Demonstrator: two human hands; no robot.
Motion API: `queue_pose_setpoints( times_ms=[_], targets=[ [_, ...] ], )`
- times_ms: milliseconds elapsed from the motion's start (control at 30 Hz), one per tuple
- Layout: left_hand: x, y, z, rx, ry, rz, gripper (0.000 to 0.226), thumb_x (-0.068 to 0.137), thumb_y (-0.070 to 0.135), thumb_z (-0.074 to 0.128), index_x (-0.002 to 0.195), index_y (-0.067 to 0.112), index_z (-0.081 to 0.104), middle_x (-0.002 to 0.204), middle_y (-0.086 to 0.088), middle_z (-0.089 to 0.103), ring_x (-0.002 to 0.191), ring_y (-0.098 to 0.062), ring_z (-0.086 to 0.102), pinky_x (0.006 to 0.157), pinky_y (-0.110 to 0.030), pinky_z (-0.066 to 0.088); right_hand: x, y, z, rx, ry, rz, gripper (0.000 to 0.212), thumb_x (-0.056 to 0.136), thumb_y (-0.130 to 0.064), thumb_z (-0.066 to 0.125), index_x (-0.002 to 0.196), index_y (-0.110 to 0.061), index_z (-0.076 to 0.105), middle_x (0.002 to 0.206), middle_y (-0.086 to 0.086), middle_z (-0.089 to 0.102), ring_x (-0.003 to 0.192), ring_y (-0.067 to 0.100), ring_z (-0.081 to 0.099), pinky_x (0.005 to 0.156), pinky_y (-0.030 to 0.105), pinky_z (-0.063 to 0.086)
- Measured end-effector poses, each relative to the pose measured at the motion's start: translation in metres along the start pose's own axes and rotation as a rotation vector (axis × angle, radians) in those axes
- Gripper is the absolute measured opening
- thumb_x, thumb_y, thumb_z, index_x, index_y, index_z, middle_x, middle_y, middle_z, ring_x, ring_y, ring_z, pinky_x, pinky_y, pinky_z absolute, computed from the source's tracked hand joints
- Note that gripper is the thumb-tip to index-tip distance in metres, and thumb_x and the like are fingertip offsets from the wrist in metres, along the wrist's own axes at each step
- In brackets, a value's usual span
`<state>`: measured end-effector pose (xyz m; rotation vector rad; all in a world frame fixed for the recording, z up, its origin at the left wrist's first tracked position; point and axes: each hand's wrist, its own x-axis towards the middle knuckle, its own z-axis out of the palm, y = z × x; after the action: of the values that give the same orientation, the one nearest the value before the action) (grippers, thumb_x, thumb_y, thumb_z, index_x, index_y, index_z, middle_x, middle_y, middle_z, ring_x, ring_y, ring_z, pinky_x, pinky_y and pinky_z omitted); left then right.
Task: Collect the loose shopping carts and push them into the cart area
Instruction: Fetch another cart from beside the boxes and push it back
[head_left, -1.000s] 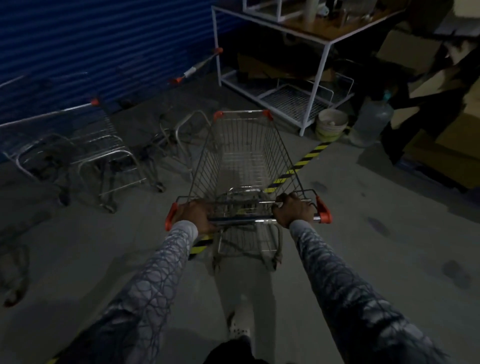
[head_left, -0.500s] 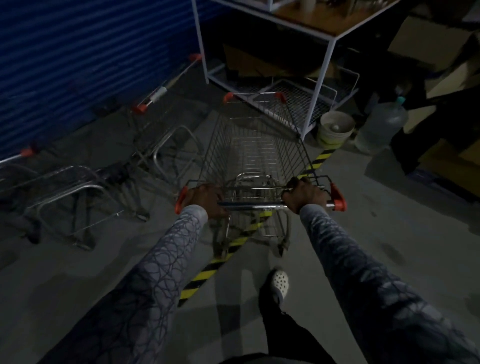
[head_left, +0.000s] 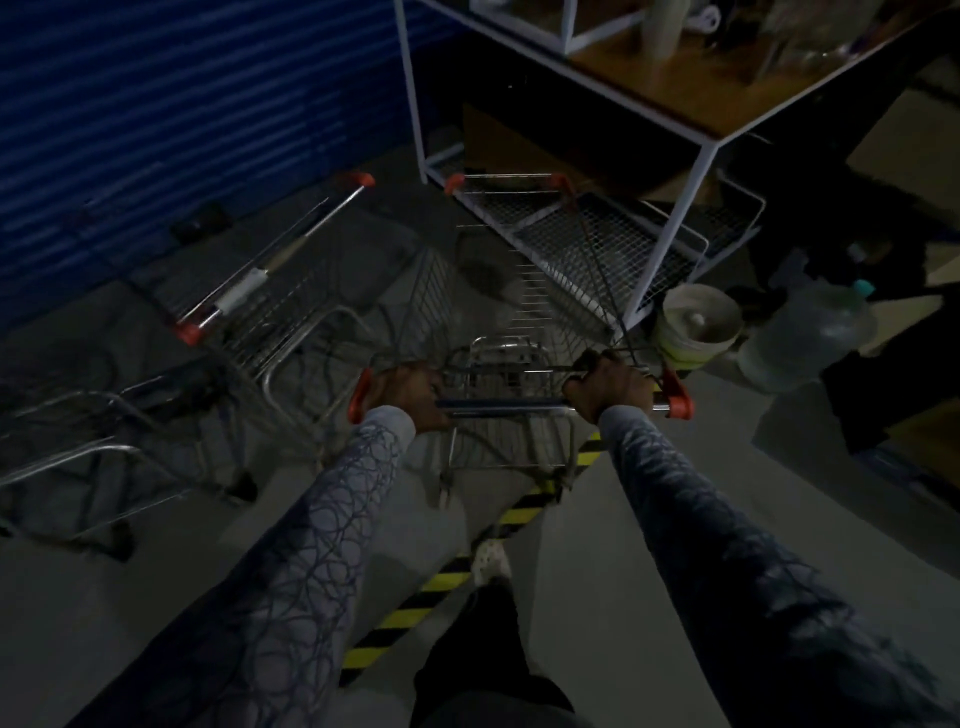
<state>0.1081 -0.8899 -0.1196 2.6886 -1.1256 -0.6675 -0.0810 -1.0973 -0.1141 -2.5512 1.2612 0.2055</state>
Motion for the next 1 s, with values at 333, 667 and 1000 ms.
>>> queue_pose_setpoints(
  times_ms=[333, 667, 1000],
  targets=[
    [0.184, 0.048, -0.057, 0.039, 0.064, -0.150, 0.077, 0.059, 0.064, 0.077, 0.130, 0.038, 0.060, 0.134, 0.006, 0.062, 0.125, -0.021, 0.057, 0.114, -0.048, 0.034, 0.240, -0.004, -0.056, -0.061, -0.024, -0.021, 0.055, 0.068, -0.058, 0.040, 0.111, -0.035, 0.066, 0.119, 0.003, 0.066, 0.108, 0.034, 0.064, 0.088, 0.047, 0.046],
    [0.278, 0.083, -0.085, 0.009, 0.120, -0.456, 0.074, 0.060, 0.064, 0.074, 0.126, 0.034, 0.061, 0.133, 0.003, 0.062, 0.126, -0.024, 0.056, 0.118, -0.051, 0.024, 0.451, -0.038, -0.075, -0.121, -0.166, -0.310, 0.066, 0.058, -0.075, 0.036, 0.093, -0.029, 0.067, 0.112, 0.006, 0.069, 0.107, 0.036, 0.066, 0.091, 0.052, 0.050],
    [0.316, 0.099, -0.098, -0.143, 0.071, -0.716, 0.069, 0.072, 0.062, 0.070, 0.131, 0.027, 0.065, 0.137, -0.003, 0.061, 0.122, -0.027, 0.059, 0.104, -0.039, 0.047, 0.503, -0.105, -0.124, -0.225, -0.204, -0.568, 0.052, 0.078, -0.056, 0.047, 0.118, -0.034, 0.071, 0.124, 0.003, 0.070, 0.113, 0.032, 0.065, 0.091, 0.039, 0.048]
  ],
)
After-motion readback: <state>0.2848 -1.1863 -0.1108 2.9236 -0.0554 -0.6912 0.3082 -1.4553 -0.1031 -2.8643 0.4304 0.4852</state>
